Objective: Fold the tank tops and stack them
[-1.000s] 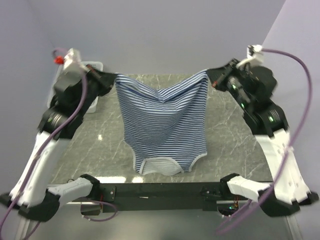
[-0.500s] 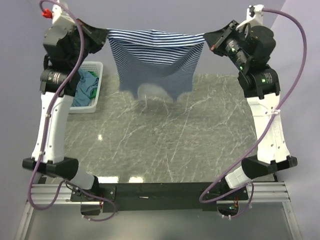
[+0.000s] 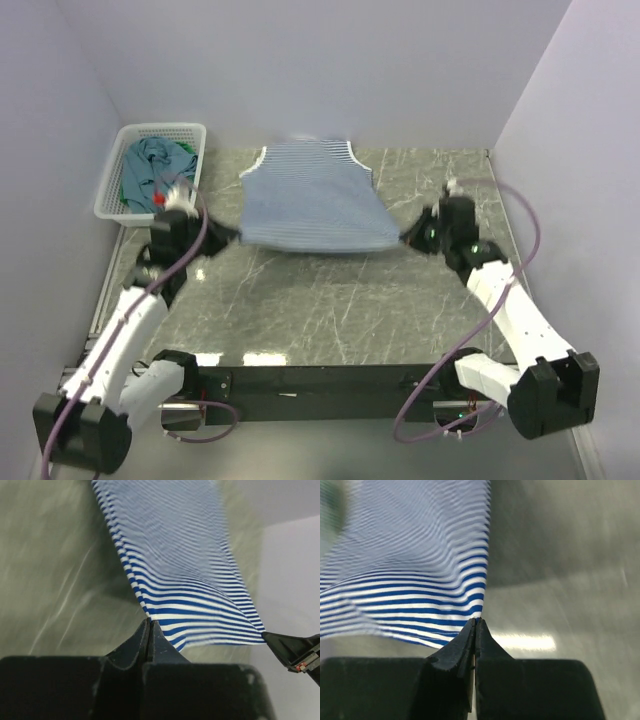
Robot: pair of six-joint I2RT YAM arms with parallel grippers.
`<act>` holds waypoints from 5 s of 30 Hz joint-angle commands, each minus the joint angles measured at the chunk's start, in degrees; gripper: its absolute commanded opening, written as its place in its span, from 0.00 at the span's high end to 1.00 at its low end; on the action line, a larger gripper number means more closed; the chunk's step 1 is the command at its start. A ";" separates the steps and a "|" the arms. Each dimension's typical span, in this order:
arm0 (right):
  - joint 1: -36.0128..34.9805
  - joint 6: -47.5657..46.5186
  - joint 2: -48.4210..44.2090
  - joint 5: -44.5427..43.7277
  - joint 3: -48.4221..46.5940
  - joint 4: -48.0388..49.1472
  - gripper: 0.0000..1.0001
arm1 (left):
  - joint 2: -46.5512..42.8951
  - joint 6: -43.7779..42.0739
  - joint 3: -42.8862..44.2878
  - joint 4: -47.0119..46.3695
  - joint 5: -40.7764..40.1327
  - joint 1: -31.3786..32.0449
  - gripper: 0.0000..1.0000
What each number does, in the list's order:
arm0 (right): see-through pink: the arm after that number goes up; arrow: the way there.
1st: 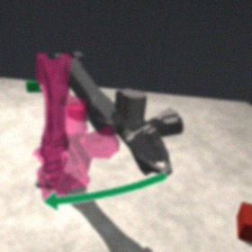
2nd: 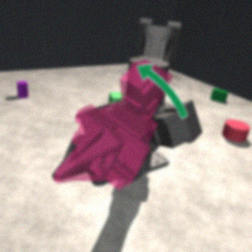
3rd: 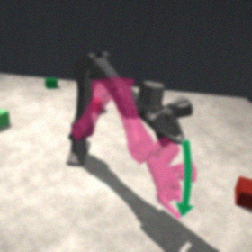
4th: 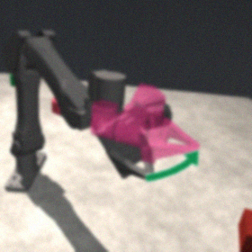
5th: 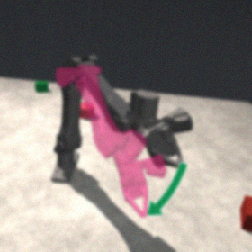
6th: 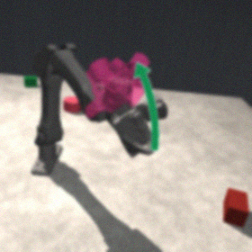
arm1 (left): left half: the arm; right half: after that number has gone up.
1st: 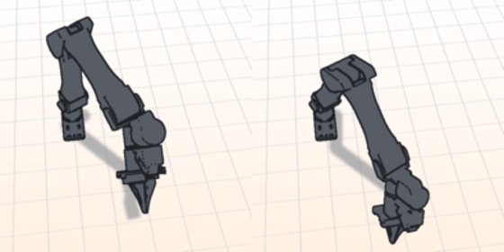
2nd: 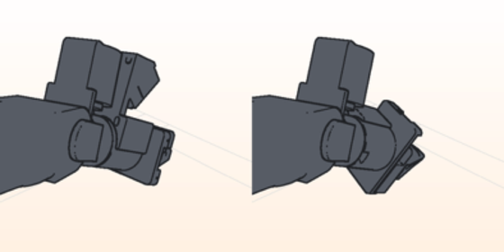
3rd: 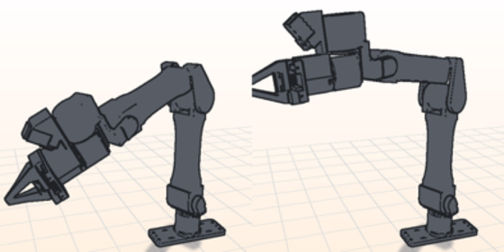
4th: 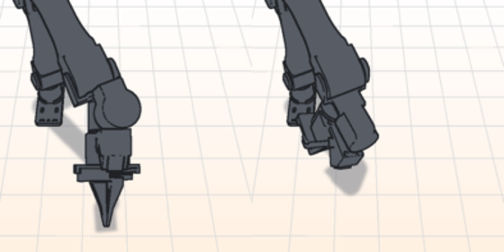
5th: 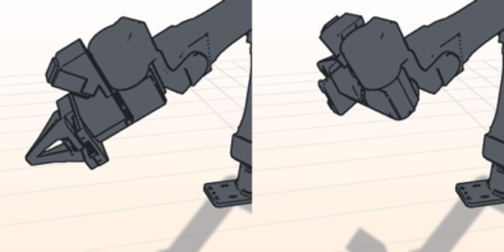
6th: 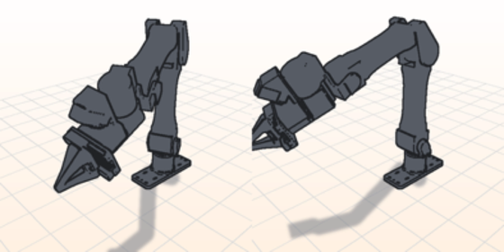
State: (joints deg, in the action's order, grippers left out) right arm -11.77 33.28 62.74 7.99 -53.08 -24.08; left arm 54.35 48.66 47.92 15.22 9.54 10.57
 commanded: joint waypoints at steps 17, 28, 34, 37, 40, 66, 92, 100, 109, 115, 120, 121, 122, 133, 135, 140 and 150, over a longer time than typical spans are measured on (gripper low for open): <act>-4.89 3.98 -20.55 -4.99 19.69 -4.22 0.35 | -26.33 8.82 -19.04 11.67 -3.02 3.85 0.50; -33.58 14.00 -0.18 -25.39 12.11 -1.16 0.37 | 9.71 1.08 0.51 5.27 -5.69 1.03 0.79; -33.32 17.96 1.07 -26.27 19.92 1.66 0.38 | 13.51 3.63 -5.10 -2.65 2.84 2.08 0.99; -32.62 19.72 -1.12 -26.45 24.40 2.01 0.38 | 11.93 4.24 -8.36 -3.62 2.51 6.20 0.99; -28.94 19.72 -2.53 -23.55 28.80 3.94 0.37 | 10.43 6.35 -11.79 -4.93 0.13 13.23 0.99; -11.17 19.98 -7.11 -12.56 31.20 -2.73 0.32 | 6.21 13.03 -24.90 0.33 -7.69 35.66 0.99; 6.67 6.54 3.36 -5.27 22.23 -2.03 0.41 | 3.06 5.74 -22.44 6.21 4.08 36.28 0.99; -3.84 10.73 -10.96 -10.51 23.99 -3.61 0.43 | -4.43 8.47 -7.79 19.48 -14.93 33.40 0.90; -40.56 18.14 1.40 -22.48 10.29 -0.72 0.44 | 8.83 -0.32 4.80 15.02 -9.98 7.38 0.83; -54.39 17.88 22.22 -29.60 -7.45 -3.87 0.47 | 22.36 -1.29 11.31 8.25 -10.59 1.30 0.80; -61.43 17.70 38.56 -30.14 -21.68 -6.86 0.48 | 31.78 -2.87 18.60 9.47 -11.12 -1.07 0.81; -62.23 17.53 40.42 -30.14 -23.54 -7.91 0.49 | 32.57 -3.31 19.22 9.39 -10.77 -1.34 0.82; -62.93 17.70 42.27 -30.40 -25.04 -8.61 0.49 | 33.62 -3.75 20.27 9.39 -10.16 -1.86 0.82; -68.21 18.32 55.03 -31.89 -37.18 -13.71 0.51 | 36.70 -5.51 21.69 9.30 -8.66 -2.66 0.83; -68.47 18.40 55.82 -32.60 -38.76 -14.59 0.51 | 37.06 -5.69 21.25 8.95 -8.66 -2.83 0.83; -68.56 18.58 58.36 -33.12 -40.70 -16.79 0.55 | 38.20 -5.51 20.72 8.24 -7.61 -3.10 0.84; -68.56 18.14 60.83 -31.19 -41.14 -16.53 0.76 | 39.69 -5.25 21.34 8.33 -7.61 -3.62 0.85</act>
State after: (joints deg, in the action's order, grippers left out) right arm -80.01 51.11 122.93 -22.41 -92.66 -39.03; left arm 93.84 44.18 67.85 25.04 1.58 7.29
